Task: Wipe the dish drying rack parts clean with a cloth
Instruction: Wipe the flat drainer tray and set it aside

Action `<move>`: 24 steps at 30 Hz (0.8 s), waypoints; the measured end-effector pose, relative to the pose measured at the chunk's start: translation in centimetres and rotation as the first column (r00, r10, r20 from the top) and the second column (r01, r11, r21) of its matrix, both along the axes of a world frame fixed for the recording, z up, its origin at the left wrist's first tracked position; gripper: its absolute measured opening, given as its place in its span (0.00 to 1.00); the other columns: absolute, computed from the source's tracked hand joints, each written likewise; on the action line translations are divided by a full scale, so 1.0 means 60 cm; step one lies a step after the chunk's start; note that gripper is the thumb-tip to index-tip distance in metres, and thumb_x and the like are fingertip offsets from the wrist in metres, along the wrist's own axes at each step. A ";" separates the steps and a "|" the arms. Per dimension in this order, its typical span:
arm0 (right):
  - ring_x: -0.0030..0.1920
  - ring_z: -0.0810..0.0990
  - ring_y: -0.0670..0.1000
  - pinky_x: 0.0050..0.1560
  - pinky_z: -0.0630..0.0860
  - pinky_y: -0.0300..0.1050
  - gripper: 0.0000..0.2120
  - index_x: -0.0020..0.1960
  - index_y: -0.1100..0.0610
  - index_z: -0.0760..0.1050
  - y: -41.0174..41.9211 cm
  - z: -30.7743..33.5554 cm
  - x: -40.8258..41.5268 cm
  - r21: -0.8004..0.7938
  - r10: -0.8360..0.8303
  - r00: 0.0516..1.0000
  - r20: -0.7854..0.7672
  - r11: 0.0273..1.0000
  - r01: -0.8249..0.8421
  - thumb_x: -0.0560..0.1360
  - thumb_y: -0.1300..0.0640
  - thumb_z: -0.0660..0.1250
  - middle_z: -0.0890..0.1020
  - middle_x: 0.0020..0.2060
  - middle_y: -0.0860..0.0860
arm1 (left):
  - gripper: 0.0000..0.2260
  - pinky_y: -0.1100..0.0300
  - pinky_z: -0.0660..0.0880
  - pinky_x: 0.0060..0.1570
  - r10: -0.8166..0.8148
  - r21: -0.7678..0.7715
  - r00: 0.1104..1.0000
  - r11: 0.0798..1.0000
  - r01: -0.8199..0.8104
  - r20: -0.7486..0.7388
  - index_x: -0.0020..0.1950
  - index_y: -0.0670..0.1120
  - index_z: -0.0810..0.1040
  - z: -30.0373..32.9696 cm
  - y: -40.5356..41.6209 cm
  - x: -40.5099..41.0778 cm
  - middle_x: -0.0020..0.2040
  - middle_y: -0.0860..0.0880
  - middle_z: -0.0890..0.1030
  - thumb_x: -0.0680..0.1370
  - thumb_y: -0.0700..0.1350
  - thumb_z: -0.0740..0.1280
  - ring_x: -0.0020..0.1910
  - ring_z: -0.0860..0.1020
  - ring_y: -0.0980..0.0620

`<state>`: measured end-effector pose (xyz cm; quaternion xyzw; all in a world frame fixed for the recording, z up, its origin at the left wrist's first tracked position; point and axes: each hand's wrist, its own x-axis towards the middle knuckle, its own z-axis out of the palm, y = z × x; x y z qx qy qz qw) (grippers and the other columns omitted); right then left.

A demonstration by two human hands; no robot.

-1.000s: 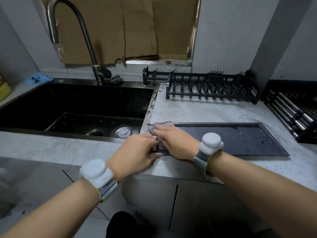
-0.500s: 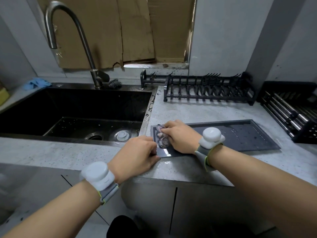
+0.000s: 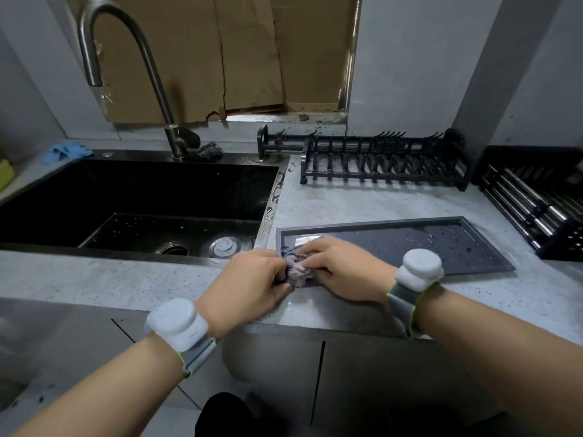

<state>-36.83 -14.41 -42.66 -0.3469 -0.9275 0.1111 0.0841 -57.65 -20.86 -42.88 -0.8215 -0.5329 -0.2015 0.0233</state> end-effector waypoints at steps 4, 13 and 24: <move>0.67 0.73 0.52 0.66 0.69 0.47 0.22 0.63 0.50 0.81 0.015 0.037 0.017 0.029 -0.071 0.996 0.048 0.997 0.070 0.75 0.67 0.61 0.76 0.67 0.48 | 0.10 0.58 0.72 0.41 -0.005 -0.022 1.000 1.000 0.005 0.019 0.38 0.48 0.80 0.000 -0.001 0.000 0.39 0.54 0.80 0.72 0.52 0.77 0.41 0.78 0.51; 0.69 0.70 0.48 0.71 0.64 0.43 0.23 0.64 0.49 0.80 -0.012 0.033 0.036 -0.095 0.013 0.998 0.064 0.995 -0.007 0.76 0.66 0.60 0.75 0.69 0.45 | 0.10 0.54 0.75 0.45 -0.008 -0.055 1.000 0.998 0.008 0.009 0.40 0.48 0.80 0.002 0.003 -0.002 0.42 0.53 0.80 0.73 0.53 0.75 0.44 0.78 0.51; 0.59 0.71 0.61 0.62 0.70 0.54 0.16 0.62 0.58 0.79 0.030 -0.019 -0.079 0.022 -0.139 0.979 -0.151 0.989 0.143 0.77 0.63 0.60 0.74 0.60 0.58 | 0.14 0.60 0.73 0.34 -0.050 0.045 0.998 0.998 0.052 -0.038 0.34 0.50 0.74 -0.006 0.000 0.000 0.35 0.55 0.76 0.65 0.49 0.79 0.36 0.77 0.51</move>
